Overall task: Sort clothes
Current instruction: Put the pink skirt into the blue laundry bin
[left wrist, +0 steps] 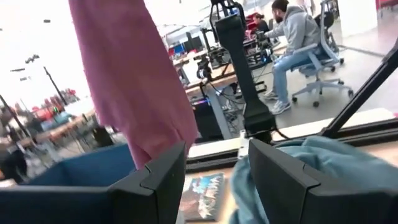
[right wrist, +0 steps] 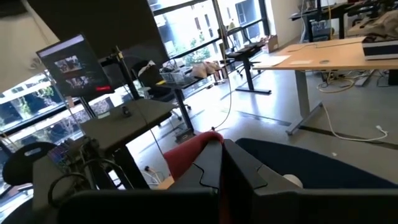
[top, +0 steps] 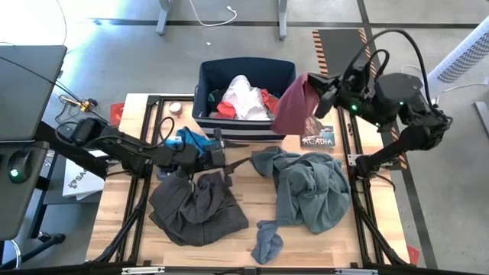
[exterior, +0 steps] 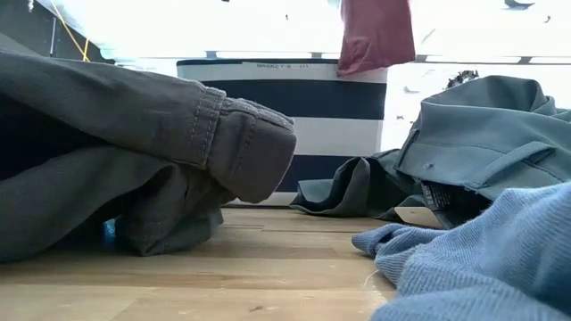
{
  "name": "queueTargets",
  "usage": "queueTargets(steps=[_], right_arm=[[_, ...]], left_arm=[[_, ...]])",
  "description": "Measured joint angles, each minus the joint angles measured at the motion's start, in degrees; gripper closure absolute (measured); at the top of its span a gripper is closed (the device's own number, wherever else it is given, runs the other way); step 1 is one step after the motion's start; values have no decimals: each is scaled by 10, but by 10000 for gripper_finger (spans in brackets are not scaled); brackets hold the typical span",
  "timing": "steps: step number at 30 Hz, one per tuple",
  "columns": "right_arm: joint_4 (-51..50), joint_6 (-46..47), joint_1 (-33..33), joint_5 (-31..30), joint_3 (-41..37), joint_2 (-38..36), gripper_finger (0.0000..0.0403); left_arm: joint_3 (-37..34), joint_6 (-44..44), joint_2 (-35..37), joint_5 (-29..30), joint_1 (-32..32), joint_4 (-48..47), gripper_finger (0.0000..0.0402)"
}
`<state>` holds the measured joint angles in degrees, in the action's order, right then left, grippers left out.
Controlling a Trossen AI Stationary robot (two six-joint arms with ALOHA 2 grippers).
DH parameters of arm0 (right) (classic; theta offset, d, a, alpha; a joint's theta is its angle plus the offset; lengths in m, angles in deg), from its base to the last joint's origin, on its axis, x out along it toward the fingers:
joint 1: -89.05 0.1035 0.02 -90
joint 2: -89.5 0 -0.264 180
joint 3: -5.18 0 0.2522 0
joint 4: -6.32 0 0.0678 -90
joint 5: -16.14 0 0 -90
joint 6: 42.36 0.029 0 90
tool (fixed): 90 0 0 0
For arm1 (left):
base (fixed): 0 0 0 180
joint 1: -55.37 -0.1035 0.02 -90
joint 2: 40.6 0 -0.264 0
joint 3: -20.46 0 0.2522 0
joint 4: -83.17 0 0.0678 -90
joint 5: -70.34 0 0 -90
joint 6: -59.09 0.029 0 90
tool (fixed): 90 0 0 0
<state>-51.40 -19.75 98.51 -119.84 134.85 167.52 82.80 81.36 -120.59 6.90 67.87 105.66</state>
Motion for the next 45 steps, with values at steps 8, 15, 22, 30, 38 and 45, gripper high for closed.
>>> queueTargets(steps=[8, 15, 22, 30, 38, 45], right_arm=[[0, -1, -47, 63, 0, 0, 403], [0, -6, -80, 117, 0, 0, 403], [-1, -6, -87, 143, 0, 0, 403], [0, -6, -87, 144, 0, -1, 403], [0, 9, -87, 146, 0, -1, 403], [0, 9, -87, 147, 0, -1, 403]], left_arm=[[56, 195, -70, -58, -38, 1, 230], [128, 274, -158, 20, -54, 0, 230], [137, 328, -204, 11, -46, -1, 230], [136, 381, -259, 155, -30, 69, 230], [136, 419, -272, 152, -52, 83, 231], [136, 462, -278, 134, -72, 101, 248]])
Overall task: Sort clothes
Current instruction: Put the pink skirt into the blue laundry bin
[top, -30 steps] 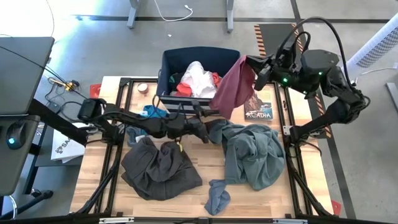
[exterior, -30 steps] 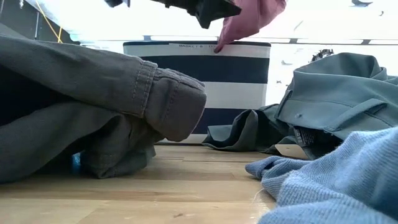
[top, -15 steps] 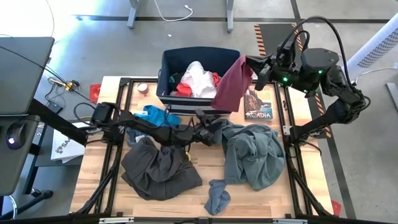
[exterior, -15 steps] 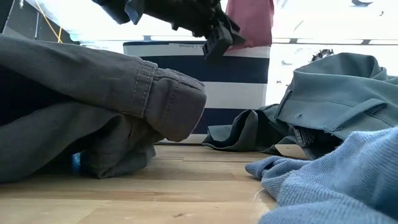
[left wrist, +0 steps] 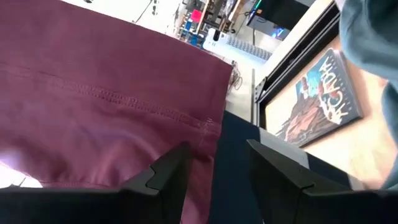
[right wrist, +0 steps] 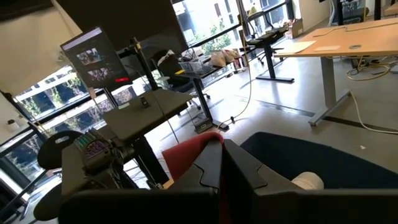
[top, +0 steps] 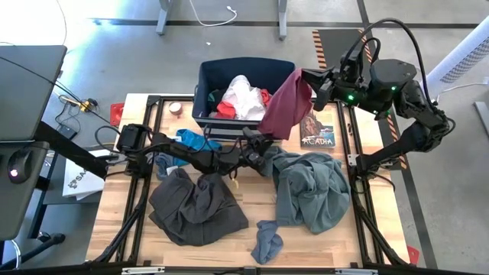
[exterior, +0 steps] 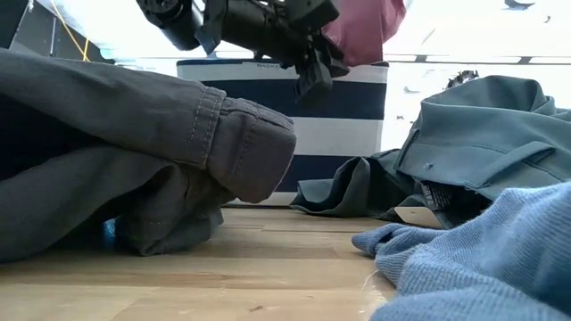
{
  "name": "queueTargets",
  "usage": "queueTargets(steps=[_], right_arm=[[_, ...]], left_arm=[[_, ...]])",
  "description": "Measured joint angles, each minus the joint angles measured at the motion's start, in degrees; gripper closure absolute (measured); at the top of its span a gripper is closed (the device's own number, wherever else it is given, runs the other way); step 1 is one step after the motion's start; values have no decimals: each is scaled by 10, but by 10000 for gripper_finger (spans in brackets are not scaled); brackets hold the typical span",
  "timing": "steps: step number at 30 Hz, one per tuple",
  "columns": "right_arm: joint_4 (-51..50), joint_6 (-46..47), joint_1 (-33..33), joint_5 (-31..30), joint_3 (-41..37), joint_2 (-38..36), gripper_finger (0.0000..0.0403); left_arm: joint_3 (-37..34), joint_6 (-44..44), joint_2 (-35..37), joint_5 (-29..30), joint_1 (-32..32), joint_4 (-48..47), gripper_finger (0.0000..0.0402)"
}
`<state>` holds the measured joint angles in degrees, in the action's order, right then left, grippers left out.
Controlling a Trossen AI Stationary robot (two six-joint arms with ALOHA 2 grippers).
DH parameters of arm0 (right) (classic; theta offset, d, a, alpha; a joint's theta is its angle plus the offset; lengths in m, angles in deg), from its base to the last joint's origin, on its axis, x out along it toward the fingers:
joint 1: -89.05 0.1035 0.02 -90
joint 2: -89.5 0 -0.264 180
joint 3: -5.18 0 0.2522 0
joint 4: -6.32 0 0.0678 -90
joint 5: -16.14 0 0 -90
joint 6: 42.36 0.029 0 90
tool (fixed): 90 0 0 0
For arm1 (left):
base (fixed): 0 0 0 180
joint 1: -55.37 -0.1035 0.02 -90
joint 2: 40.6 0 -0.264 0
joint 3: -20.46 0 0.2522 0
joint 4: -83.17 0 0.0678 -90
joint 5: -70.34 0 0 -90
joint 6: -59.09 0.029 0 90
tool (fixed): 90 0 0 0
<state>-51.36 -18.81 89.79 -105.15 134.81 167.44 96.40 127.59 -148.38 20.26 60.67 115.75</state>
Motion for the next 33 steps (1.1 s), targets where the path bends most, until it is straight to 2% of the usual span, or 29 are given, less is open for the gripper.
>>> queueTargets(steps=[9, 17, 21, 25, 33], right_arm=[[0, 7, 0, 1, 0, 0, 403], [0, 20, 0, 8, 0, 0, 403], [-1, 21, 0, 22, 0, 0, 403], [-10, 19, 0, 26, 0, 0, 403], [-49, 9, 0, 13, 0, -29, 403]], left_arm=[[34, 43, -2, 24, -12, 3, 277], [44, 40, -2, 26, -55, 1, 283], [52, 38, -3, 38, -57, -1, 324], [75, 38, 1, 48, -27, -2, 390], [122, 72, 69, 105, 86, -1, 398]])
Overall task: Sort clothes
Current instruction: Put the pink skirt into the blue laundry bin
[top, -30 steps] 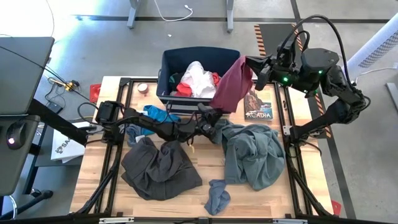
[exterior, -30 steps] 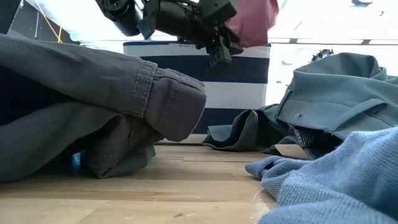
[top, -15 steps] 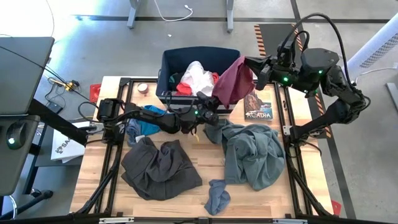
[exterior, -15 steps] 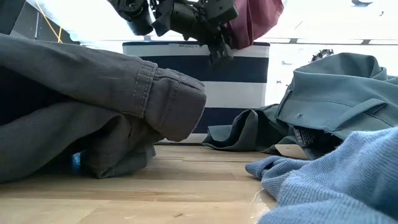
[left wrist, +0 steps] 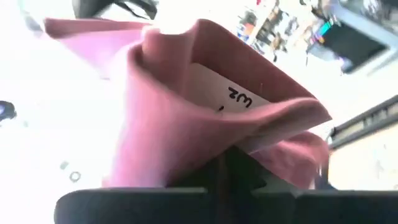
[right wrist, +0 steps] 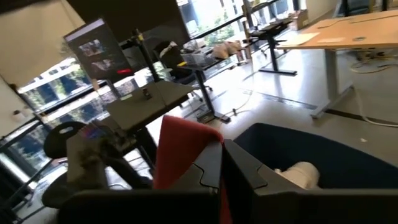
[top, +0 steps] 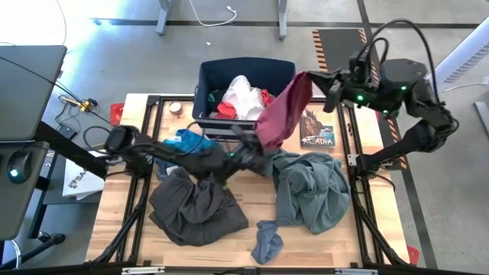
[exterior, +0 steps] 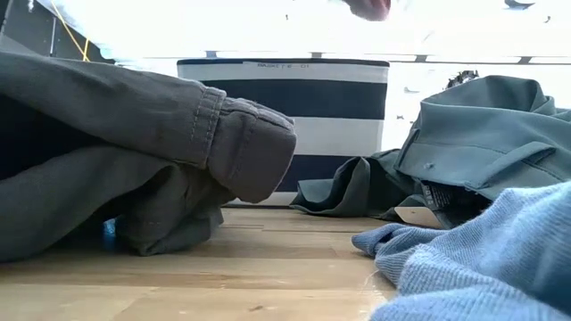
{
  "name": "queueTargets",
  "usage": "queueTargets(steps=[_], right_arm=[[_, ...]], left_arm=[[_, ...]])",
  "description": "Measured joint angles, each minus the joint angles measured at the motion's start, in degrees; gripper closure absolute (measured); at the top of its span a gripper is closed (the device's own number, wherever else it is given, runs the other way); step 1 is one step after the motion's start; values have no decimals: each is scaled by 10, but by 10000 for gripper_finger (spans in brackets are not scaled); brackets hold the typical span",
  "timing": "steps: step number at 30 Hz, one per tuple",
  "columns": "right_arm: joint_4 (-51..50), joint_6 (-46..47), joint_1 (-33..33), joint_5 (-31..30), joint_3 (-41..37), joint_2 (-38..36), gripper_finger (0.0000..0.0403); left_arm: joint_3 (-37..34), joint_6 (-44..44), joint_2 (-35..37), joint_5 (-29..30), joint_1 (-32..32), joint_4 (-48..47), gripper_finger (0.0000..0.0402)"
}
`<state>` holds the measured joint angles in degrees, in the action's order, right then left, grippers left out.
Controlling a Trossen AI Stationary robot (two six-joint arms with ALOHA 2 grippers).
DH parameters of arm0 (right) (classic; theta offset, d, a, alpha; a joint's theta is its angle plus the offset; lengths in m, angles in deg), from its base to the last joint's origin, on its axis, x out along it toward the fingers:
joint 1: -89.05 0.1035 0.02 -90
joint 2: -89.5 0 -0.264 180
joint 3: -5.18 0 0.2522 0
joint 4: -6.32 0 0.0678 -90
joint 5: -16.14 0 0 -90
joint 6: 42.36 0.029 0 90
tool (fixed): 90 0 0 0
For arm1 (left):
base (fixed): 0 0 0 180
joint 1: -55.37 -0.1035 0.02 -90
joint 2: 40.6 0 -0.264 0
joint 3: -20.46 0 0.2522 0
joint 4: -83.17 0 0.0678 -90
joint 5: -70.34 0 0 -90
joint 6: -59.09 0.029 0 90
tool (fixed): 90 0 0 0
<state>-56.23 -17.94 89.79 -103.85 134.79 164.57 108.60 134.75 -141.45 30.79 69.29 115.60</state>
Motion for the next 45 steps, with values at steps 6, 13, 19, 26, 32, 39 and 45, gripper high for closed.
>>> queueTargets(steps=[6, 13, 19, 26, 32, 39, 45], right_arm=[[-39, 6, 0, -35, 0, -36, 403], [-55, 17, 0, -37, 0, -40, 403], [-62, 17, 1, -10, 0, -11, 403], [-110, 61, 38, 32, 0, 20, 403], [-187, 143, 88, 97, 0, 26, 403], [-333, 293, 161, 115, -4, 36, 403], [-374, 385, 231, 94, -38, 41, 403]], left_arm=[[1, 5, 94, 66, 76, -1, 399], [1, -30, 212, 148, 117, 0, 400], [1, -34, 275, 199, 128, -5, 401], [1, -100, 310, 239, 145, -85, 401], [1, -169, 315, 270, 165, -224, 401], [0, -494, 315, 154, 174, -561, 401], [-18, -767, 297, -82, 111, -714, 401]])
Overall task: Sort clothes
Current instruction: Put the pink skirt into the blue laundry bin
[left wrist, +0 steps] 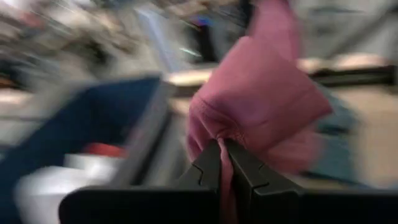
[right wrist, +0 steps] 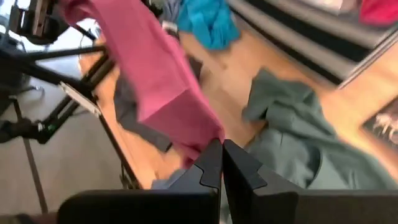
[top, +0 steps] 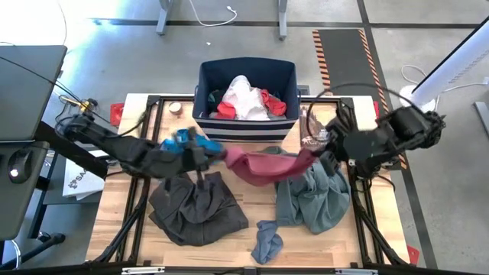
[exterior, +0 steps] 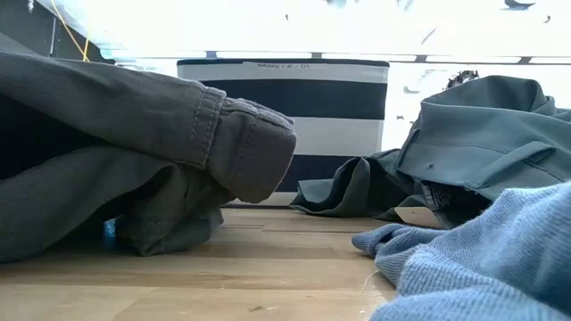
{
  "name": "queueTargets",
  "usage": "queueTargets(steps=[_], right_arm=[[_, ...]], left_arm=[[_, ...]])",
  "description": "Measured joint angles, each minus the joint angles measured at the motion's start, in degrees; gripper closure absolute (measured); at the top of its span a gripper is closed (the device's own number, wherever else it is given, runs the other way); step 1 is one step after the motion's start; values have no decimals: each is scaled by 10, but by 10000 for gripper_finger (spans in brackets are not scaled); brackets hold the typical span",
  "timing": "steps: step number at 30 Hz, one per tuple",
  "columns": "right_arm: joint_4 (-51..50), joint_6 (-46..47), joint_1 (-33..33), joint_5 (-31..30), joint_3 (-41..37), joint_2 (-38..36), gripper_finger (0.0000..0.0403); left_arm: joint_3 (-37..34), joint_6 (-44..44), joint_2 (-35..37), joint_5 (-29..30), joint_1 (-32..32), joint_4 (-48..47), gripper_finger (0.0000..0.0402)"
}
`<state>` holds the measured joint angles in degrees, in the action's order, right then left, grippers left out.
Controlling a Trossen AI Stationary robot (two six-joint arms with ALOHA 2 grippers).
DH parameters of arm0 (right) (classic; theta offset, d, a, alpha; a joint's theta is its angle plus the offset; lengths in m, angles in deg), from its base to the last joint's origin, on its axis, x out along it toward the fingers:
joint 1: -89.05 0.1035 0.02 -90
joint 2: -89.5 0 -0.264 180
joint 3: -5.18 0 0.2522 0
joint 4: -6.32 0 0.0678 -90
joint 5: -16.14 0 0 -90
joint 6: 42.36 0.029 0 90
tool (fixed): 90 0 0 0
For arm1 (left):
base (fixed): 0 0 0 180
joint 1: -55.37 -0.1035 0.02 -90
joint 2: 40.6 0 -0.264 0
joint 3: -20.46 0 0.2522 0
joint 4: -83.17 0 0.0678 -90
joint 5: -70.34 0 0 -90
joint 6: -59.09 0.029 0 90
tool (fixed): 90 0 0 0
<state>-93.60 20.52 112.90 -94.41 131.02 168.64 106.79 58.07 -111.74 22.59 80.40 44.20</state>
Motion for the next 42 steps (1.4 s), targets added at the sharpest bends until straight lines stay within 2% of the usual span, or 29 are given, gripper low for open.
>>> queueTargets(steps=[5, 10, 12, 15, 18, 22, 26, 31, 37, 42], right_arm=[[-30, 114, 54, 46, -72, -1, 403], [-21, 231, 101, 91, -184, -27, 403], [8, 271, 119, 102, -236, -47, 403], [86, 306, 140, 104, -317, -93, 403], [144, 339, 157, 92, -406, -144, 403], [222, 385, 170, 88, -524, -206, 402], [285, 382, 172, 80, -607, -240, 389], [344, 289, 172, 70, -643, -258, 355], [356, 142, 170, 70, -625, -261, 306], [377, 52, 171, 73, -623, -253, 286]], left_arm=[[-38, -112, -21, -268, -83, 26, 401], [-75, -155, -63, -492, -163, 136, 401], [-82, -191, -93, -559, -187, 162, 401], [-89, -228, -146, -586, -215, 182, 401], [-92, -249, -211, -647, -243, 224, 401], [-92, -317, -293, -727, -259, 340, 401], [-92, -389, -342, -759, -259, 440, 401], [-92, -413, -350, -765, -257, 468, 401], [-91, -409, -326, -750, -263, 468, 401], [-91, -409, -323, -745, -270, 465, 401]])
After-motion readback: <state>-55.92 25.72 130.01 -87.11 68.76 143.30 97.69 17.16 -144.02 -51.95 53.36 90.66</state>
